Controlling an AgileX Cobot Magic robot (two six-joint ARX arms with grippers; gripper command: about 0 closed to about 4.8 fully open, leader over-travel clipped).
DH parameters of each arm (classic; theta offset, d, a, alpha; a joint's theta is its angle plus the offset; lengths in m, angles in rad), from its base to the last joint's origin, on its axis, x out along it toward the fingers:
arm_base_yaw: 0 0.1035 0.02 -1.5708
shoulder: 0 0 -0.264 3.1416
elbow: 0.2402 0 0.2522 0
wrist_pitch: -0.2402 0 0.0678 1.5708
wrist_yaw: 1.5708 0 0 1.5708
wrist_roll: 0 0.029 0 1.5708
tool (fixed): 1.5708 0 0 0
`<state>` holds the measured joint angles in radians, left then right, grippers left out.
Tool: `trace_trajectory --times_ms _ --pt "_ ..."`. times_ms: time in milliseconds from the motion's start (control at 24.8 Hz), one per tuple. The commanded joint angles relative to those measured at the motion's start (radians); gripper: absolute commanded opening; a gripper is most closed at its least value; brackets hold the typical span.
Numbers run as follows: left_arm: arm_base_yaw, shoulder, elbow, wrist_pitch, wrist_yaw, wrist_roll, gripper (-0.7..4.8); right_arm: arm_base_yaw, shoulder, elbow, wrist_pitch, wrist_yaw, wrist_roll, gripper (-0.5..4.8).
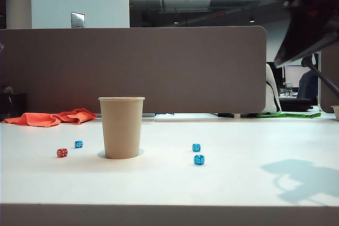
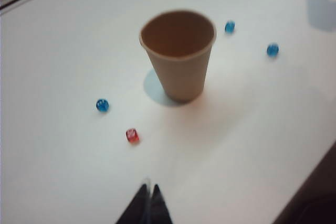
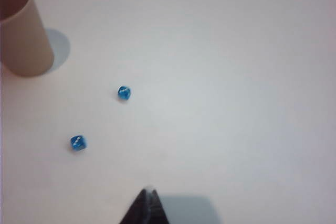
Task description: Pick up the dice with a different color and drop it into the paper cup.
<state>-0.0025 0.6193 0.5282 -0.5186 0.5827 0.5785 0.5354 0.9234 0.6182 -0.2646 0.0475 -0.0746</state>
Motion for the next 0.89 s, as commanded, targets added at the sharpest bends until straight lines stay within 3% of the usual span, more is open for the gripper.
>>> trace_trajectory --times_ms 40,282,483,564,644,886 --pt "0.0 0.0 0.005 -0.05 -0.003 0.148 -0.06 0.035 0.024 0.004 0.018 0.046 -0.005 -0.01" --pt "0.0 0.0 0.005 -0.041 0.069 0.261 -0.06 0.038 0.031 0.004 0.079 0.052 -0.005 -0.01" --pt "0.0 0.0 0.005 -0.017 0.095 0.249 -0.06 0.038 0.031 0.004 0.111 0.051 -0.005 -0.01" --pt "0.0 0.0 0.005 -0.018 0.095 0.219 -0.05 0.038 0.031 0.004 0.111 0.051 -0.005 -0.01" --pt "0.0 0.001 0.005 -0.018 0.094 0.129 -0.06 0.038 0.031 0.004 0.111 0.051 -0.005 -0.01" --pt "0.002 0.002 0.005 -0.018 0.087 0.018 -0.06 0.038 0.031 0.004 0.111 0.047 0.018 -0.01"
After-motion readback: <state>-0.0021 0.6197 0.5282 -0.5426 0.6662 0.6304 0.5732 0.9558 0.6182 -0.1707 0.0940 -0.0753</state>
